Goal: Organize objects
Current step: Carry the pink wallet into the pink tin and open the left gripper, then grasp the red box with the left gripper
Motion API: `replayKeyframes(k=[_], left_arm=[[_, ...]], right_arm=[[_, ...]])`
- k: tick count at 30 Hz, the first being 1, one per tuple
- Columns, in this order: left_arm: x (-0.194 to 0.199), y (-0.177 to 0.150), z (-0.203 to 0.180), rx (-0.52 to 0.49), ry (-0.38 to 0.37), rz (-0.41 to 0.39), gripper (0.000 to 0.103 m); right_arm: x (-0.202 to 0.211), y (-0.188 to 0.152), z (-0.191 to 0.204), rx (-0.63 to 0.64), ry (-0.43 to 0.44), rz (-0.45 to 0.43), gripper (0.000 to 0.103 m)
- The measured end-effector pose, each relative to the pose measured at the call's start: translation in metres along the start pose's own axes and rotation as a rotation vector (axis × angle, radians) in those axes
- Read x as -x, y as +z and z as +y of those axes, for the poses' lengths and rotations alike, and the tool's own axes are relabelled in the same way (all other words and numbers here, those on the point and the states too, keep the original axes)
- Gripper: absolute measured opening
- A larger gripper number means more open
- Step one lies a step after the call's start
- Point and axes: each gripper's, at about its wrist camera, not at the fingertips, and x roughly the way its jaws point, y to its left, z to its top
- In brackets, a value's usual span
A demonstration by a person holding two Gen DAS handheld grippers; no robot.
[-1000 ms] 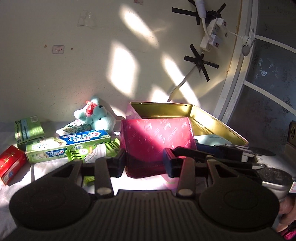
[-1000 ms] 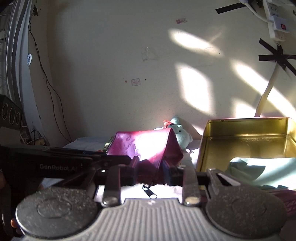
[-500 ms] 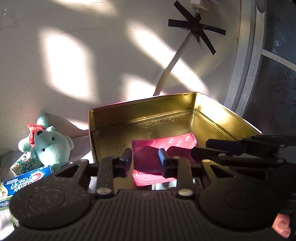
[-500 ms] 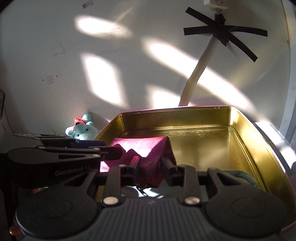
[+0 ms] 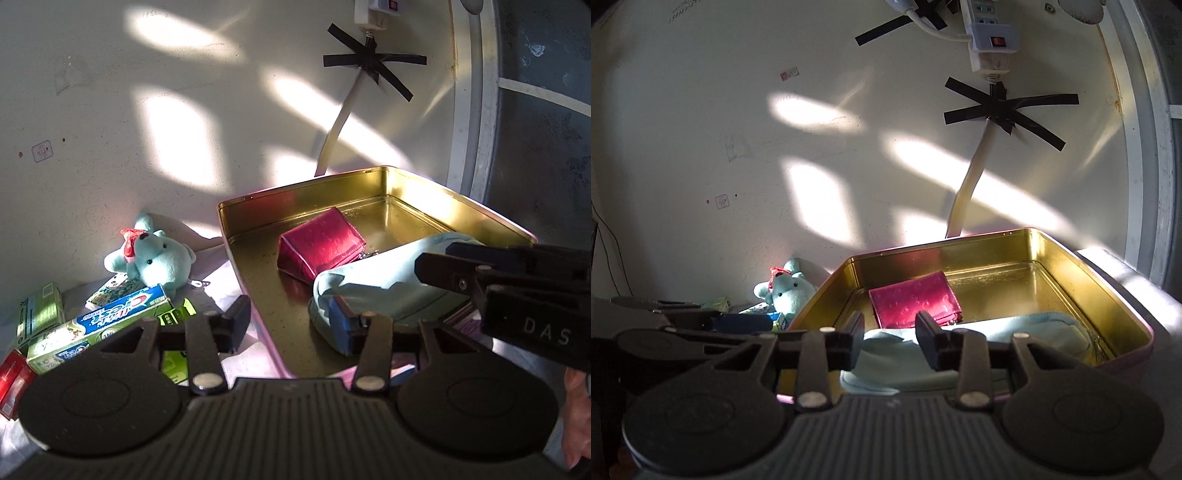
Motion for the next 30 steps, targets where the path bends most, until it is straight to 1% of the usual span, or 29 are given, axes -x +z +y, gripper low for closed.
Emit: replayKeyframes(k=[5,9,13,17,27,30], left_arm=[[0.025,-0.025,0.014,0.018,0.044,0.014,0.051],[0.035,-0.046,0.035,0.049,0.086,0.044,0.051],[0.042,-0.064,0.06,0.085,0.142,0.064,0.052],[0.046,-0.08,0.086,0.123,0.193,0.082,0.054],[0.057,-0.119,0.155,0.207,0.299,0.111,0.055],[0.061,-0.13,0.183,0.257,0.332,0.116,0.055]], right_arm=[[0.021,-0.019,0.025,-0.01,0.042,0.012,0.034],[0.025,-0.03,0.048,0.01,0.075,0.045,0.034],[0.024,-0.036,0.077,0.06,0.11,0.066,0.034],[0.017,-0.04,0.103,0.104,0.145,0.094,0.034],[-0.013,-0.057,0.157,0.173,0.216,0.205,0.035],[-0.025,-0.06,0.176,0.204,0.241,0.238,0.035]])
